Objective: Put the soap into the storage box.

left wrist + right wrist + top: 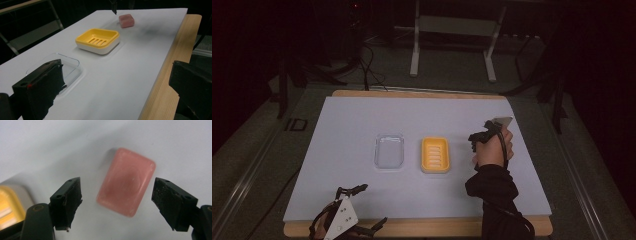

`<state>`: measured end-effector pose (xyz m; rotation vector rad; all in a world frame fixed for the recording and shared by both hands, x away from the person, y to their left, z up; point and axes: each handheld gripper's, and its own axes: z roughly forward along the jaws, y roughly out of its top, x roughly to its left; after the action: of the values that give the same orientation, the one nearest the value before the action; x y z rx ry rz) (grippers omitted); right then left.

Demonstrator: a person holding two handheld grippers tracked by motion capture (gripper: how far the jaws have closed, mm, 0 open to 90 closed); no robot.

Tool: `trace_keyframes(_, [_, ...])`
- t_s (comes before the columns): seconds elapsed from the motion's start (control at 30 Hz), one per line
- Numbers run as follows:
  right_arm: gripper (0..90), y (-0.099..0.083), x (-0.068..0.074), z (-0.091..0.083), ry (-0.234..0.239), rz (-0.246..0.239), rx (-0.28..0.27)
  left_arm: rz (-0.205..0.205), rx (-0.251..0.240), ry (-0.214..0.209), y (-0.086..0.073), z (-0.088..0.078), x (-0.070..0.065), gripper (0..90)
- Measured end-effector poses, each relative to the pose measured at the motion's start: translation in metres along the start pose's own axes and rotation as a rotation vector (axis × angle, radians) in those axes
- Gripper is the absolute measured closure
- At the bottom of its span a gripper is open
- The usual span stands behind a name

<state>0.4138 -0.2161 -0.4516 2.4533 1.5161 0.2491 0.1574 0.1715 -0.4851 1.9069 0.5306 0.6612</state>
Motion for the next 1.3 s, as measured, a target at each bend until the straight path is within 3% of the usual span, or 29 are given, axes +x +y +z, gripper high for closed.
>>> trace_keyframes(0.2, [23.6,0.0,-0.001,0.008,-0.001,0.03,-0.007,-0.004,-0.003,-0.001,0.0,-0.001,0.0,0.5])
trace_keyframes(0.4, [25.2,0.002,-0.005,0.017,-0.021,0.056,0.018,-0.001,-0.002,-0.002,0.0,0.0,0.0,0.5])
trace_keyframes(0.53, [23.6,0.004,-0.008,0.024,-0.012,0.068,0.039,-0.001,-0.002,-0.002,0.0,0.0,0.0,0.5])
trace_keyframes(0.6, [24.1,0.003,-0.009,0.028,0.007,0.051,0.047,-0.001,0.0,-0.001,0.0,0.0,0.0,0.5])
trace_keyframes(0.7, [24.8,0.003,-0.009,0.031,-0.002,0.002,0.028,-0.001,0.011,0.007,-0.001,0.0,0.0,0.5])
trace_keyframes(0.9, [26.2,0.002,-0.008,0.032,0.003,-0.001,0.04,-0.002,0.006,0.007,0.0,0.0,0.0,0.5])
trace_keyframes(1.03, [29.5,0.0,-0.008,0.042,-0.001,-0.004,0.084,-0.002,0.003,0.006,0.0,0.0,0.0,0.5])
trace_keyframes(1.3, [37.6,-0.001,-0.008,0.043,-0.034,-0.038,0.08,-0.003,0.001,0.006,0.0,0.0,0.0,0.5])
